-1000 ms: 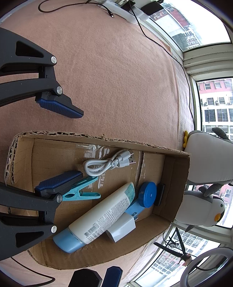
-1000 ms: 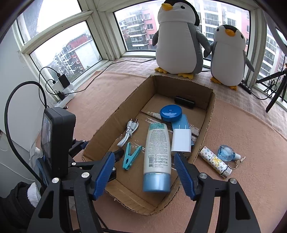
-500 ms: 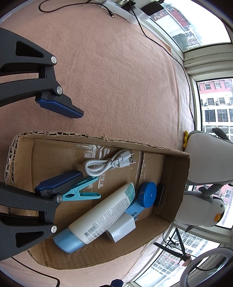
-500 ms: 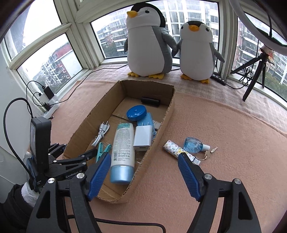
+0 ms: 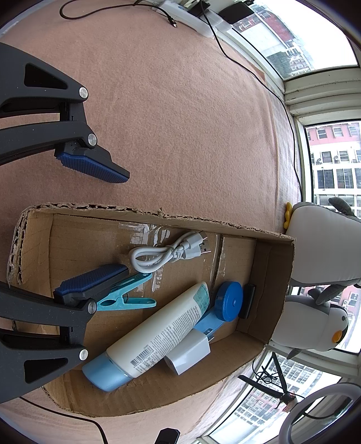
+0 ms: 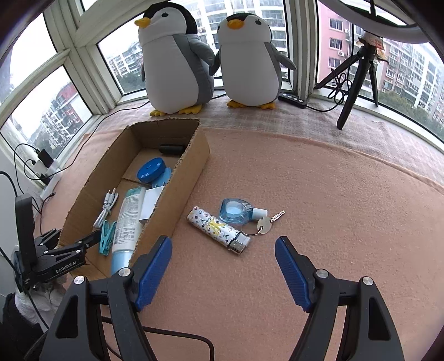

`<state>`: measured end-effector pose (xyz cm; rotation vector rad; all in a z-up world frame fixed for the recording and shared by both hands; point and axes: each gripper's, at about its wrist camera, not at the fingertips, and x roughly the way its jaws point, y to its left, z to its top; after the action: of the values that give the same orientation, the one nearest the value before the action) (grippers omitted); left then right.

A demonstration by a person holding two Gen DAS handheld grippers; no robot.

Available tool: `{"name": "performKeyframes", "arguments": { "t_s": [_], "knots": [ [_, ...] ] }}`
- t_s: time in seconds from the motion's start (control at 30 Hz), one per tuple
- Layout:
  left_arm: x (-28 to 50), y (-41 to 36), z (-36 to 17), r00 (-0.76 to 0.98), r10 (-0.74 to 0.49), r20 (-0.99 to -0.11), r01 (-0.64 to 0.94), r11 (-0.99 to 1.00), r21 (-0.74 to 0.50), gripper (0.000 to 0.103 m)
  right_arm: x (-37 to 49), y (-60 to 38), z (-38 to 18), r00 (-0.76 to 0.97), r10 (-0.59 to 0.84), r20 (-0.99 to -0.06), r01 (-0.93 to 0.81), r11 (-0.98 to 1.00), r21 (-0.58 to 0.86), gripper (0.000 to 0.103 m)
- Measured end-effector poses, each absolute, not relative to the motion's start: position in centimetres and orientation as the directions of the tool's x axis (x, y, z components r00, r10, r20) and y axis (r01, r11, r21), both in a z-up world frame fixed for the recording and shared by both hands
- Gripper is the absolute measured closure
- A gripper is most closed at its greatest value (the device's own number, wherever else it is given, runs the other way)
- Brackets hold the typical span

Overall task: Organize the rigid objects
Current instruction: 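Move the right tool to the keyring and close on its ring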

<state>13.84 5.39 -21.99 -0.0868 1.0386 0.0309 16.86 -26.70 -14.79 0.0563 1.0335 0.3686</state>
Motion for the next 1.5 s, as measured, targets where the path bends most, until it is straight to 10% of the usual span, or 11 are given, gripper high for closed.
{"name": "performKeyframes", "arguments": {
  "t_s": [0.67,1.5],
  "knots": [
    [13.8,5.4,-22.0,0.507,-0.016,-0.862,-0.067,0.996,-0.058,0.038,21.1,-28.5,-20.0,0.371,0.296,-0.88,-0.088,0.955,0.285,0.071],
    [13.9,5.2,-22.2,0.506,-0.02,-0.862,-0.068,0.996,-0.063,0.037,22.1,-29.2,-21.5,0.365,0.142,-0.92,-0.121,0.987,0.105,0.088]
  ]
}}
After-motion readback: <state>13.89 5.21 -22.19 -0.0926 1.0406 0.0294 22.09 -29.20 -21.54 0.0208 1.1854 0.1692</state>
